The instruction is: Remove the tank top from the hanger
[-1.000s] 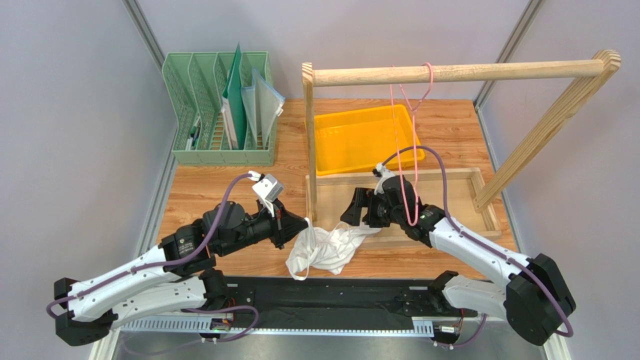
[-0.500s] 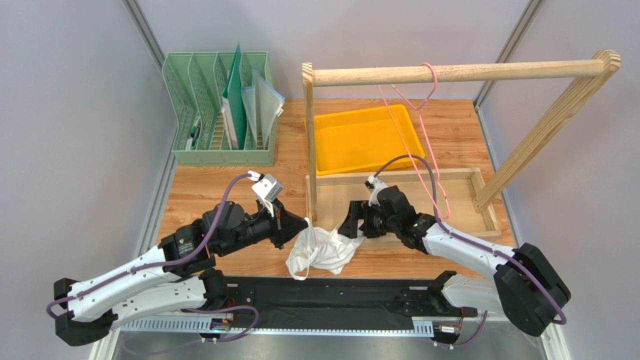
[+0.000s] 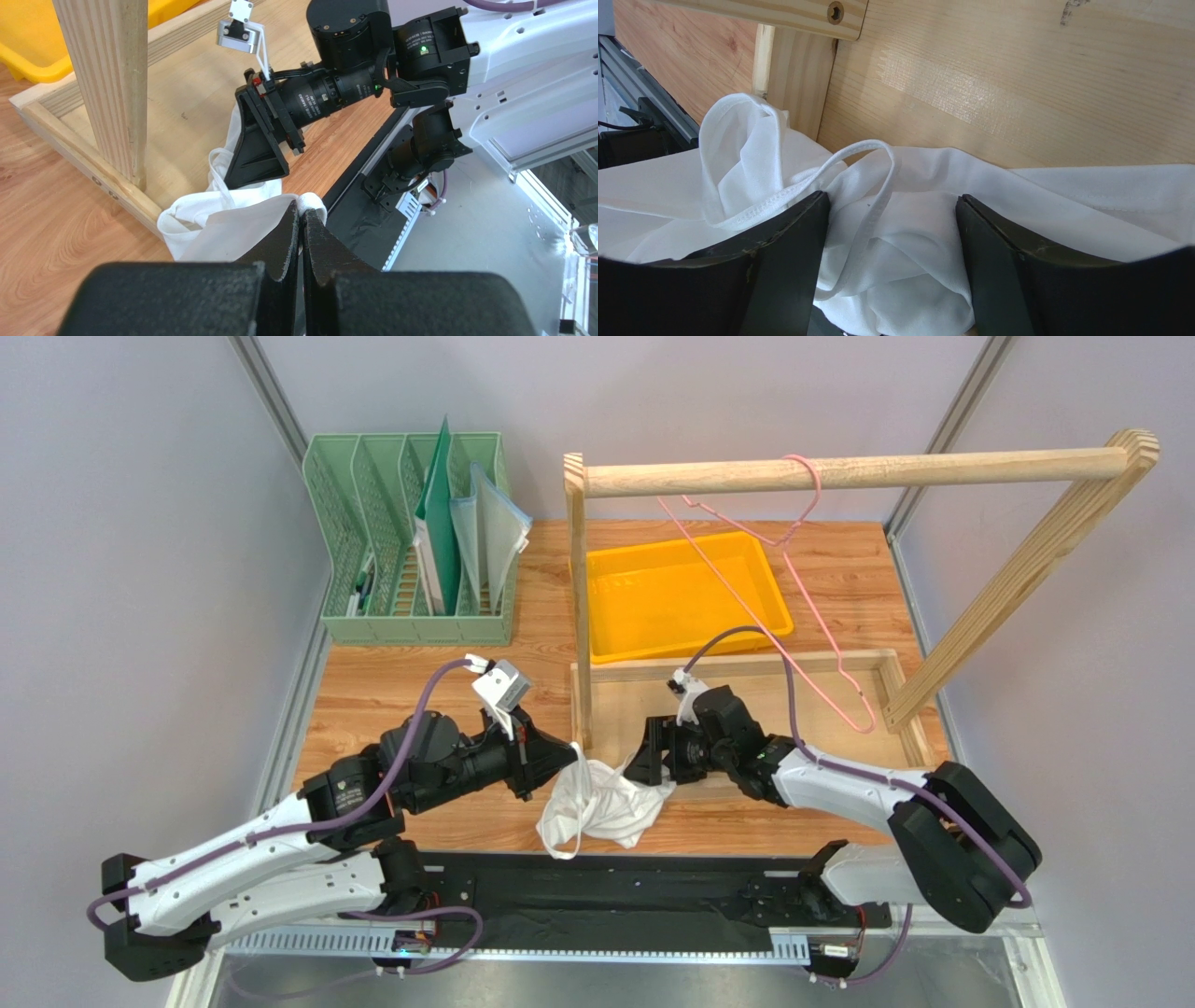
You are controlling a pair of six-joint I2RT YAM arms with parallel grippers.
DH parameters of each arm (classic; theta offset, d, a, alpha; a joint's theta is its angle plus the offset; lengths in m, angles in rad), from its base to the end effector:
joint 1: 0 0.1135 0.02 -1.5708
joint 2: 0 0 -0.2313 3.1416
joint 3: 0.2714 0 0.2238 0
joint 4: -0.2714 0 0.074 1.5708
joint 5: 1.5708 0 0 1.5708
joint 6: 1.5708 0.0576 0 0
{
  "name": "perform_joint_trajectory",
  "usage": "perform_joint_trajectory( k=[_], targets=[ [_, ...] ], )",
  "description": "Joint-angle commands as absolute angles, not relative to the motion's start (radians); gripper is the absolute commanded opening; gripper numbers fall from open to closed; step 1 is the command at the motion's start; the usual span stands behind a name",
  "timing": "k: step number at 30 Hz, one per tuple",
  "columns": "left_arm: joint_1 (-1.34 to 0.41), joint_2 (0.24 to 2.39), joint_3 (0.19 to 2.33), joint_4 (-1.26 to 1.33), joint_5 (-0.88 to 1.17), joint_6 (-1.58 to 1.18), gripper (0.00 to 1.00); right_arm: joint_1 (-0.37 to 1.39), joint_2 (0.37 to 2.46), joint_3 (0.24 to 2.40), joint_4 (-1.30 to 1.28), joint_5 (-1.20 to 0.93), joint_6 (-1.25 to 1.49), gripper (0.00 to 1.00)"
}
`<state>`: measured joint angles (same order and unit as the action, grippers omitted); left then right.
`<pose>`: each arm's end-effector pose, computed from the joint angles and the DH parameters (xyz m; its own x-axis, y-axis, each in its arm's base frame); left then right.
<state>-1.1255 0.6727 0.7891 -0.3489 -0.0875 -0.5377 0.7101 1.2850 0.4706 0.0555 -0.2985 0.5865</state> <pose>0.0795 -0.1550 0.3120 -0.5269 -0.0805 -0.8461 0.6899 0.5409 -0.4811 0.1710 0.1693 0.1310 -0.8690 -0.0495 -0.4923 -0.3649 0.7361 0.5701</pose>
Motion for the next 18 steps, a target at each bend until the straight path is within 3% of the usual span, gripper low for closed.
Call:
perform_joint_trajectory(
  k=[1, 12, 15, 18],
  targets=[
    [-1.127, 0.673, 0.805, -0.310, -0.080, -0.551, 0.00, 0.718, 1.318, 0.469, 0.123, -0.350, 0.624, 0.67],
    [-1.127, 0.672, 0.799, -0.327, -0.098, -0.564, 0.00, 0.712, 1.275, 0.471, 0.189, -0.403, 0.690, 0.26],
    [-1.127, 0.678, 0.799, -0.340, -0.110, -0.571, 0.00, 0.683, 1.264, 0.466, 0.189, -0.422, 0.733, 0.01],
    [-1.127, 0.684, 0.798, -0.353, -0.123, -0.580, 0.00, 0.618, 1.259, 0.439, 0.234, -0.478, 0.801, 0.00]
  ],
)
